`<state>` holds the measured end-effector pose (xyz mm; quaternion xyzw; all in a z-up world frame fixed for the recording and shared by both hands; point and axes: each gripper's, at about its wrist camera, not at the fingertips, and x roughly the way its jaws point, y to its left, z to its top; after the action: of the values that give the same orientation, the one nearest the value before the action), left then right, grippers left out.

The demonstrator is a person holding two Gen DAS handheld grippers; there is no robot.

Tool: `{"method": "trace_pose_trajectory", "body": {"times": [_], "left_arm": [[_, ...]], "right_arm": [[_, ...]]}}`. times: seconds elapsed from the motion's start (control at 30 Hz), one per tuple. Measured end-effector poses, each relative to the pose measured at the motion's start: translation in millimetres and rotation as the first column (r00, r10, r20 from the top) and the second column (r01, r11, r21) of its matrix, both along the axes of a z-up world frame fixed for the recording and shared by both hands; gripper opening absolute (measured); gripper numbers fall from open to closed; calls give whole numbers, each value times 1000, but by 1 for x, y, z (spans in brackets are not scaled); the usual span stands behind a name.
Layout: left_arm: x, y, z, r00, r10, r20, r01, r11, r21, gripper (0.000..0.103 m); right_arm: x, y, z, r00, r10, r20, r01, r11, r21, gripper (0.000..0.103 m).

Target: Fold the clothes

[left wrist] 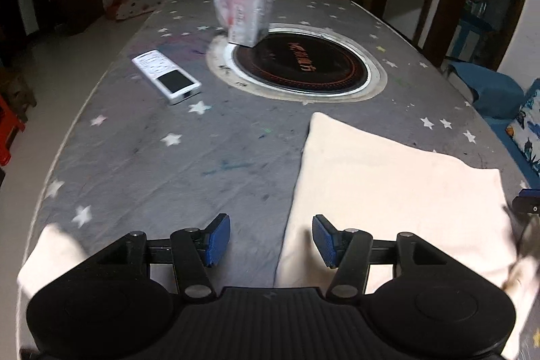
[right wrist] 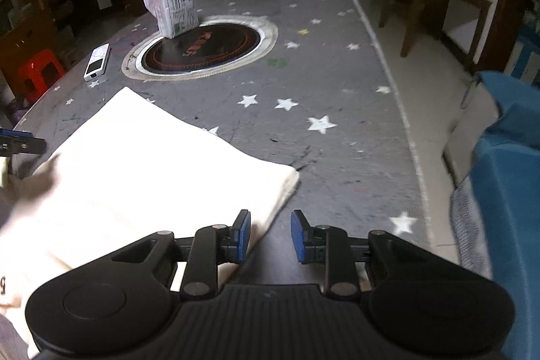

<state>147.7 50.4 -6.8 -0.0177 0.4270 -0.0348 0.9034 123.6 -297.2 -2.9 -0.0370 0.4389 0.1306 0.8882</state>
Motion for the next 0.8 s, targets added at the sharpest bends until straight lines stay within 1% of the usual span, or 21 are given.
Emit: {"method": "trace_pose_trajectory", "body": {"times": [0.07,0.13,0.23,0.3,0.4,0.47,0.5,0.53,0.6,0.63,0.7,0.73,0.8], "left_arm": [[14,-5,-5,1000,-3,-3,3,1000,-1,60],[26,-9,-9,1000,-5,-5,5,1000,2,60],[41,-18,-14,1000,-16,11,16,999,38,61],[49,-21,-18,1000,-18,8,17,999,40,61],[58,-26,-21,999,-25,20,24,999,33,60],[62,-30,-21,998,-49,32,47,998,36,45],[62,-33,-21,997,-67,40,65,997,37,29],[63,-34,-20,996,-71,44,69,997,44,17],[65,-37,-19,996,-66,51,63,996,64,9],[65,-37,-18,997,-54,61,49,995,85,7],[66,-33,-15,995,-13,98,1,992,124,5],[67,-28,-13,993,12,115,-27,991,133,5],[73,-12,-10,989,77,127,-93,988,121,5]], "right_arm": [[11,2,-7,1000,-1,-14,1,1000,2,33],[18,4,-13,1000,0,-25,0,1000,-1,33],[25,4,-17,999,1,-34,-1,1000,7,33],[29,4,-18,999,2,-38,-2,1000,10,33],[34,6,-17,999,7,-40,-7,1000,8,29],[37,7,-17,999,11,-41,-10,1000,7,13],[40,8,-16,999,14,-41,-14,1000,3,11],[42,10,-15,999,18,-42,-18,1000,-2,8],[49,16,-9,999,29,-26,-30,999,-27,6],[53,19,-5,999,35,-12,-36,999,-35,6],[62,26,4,999,48,17,-47,998,-47,5],[67,30,9,998,54,32,-52,997,-53,5],[78,39,17,996,64,58,-61,996,-59,5]]}}
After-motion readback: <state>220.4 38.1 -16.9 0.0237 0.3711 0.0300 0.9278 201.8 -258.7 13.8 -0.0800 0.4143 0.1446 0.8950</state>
